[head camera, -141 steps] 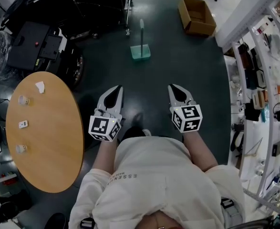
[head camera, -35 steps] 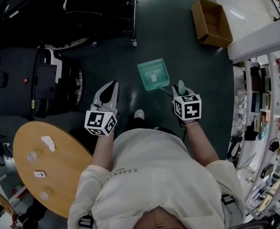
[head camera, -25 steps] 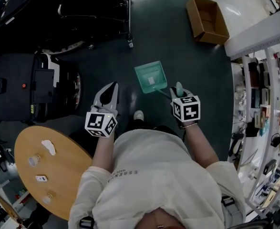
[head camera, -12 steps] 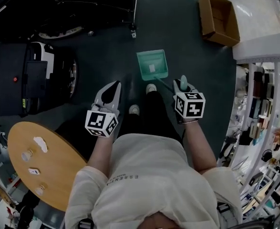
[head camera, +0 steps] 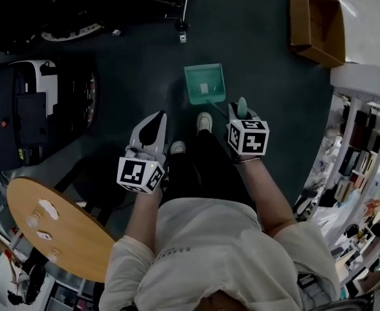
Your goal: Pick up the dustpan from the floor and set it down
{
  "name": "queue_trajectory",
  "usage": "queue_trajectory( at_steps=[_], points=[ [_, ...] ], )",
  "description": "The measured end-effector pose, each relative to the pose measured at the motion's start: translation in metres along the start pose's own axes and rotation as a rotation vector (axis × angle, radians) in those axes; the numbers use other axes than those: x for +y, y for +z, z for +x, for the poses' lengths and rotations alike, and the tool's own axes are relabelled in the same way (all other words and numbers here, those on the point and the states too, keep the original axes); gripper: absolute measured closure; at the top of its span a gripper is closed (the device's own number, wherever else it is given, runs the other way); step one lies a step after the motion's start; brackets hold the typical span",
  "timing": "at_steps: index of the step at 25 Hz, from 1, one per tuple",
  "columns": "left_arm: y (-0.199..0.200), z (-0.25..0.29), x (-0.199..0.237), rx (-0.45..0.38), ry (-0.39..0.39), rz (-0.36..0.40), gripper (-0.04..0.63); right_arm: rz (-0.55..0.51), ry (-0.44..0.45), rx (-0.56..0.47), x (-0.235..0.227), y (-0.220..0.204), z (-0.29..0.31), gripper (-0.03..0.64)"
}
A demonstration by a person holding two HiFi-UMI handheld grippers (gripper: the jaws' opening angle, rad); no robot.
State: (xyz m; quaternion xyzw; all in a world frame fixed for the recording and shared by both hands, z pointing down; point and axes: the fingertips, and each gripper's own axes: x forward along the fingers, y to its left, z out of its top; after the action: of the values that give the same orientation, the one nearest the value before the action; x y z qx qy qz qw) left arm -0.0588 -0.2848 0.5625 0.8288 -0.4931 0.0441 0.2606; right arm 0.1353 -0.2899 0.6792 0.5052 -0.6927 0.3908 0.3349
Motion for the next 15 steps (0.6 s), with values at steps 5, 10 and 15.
queue_trajectory(
  at_steps=[5,10,15],
  points=[
    [-0.023,0.027,0.032,0.002,0.021,0.001,0.577,-0.037,0.008,0.032,-0.01,-0.004,0.059,0.617],
    [-0.038,0.024,0.063,-0.016,0.095,0.014,0.577,-0.042,-0.01,0.02,-0.016,-0.015,0.093,0.617],
    [-0.052,0.02,0.073,-0.01,0.092,0.013,0.577,-0.005,-0.018,0.005,-0.021,-0.016,0.103,0.617]
  ],
)
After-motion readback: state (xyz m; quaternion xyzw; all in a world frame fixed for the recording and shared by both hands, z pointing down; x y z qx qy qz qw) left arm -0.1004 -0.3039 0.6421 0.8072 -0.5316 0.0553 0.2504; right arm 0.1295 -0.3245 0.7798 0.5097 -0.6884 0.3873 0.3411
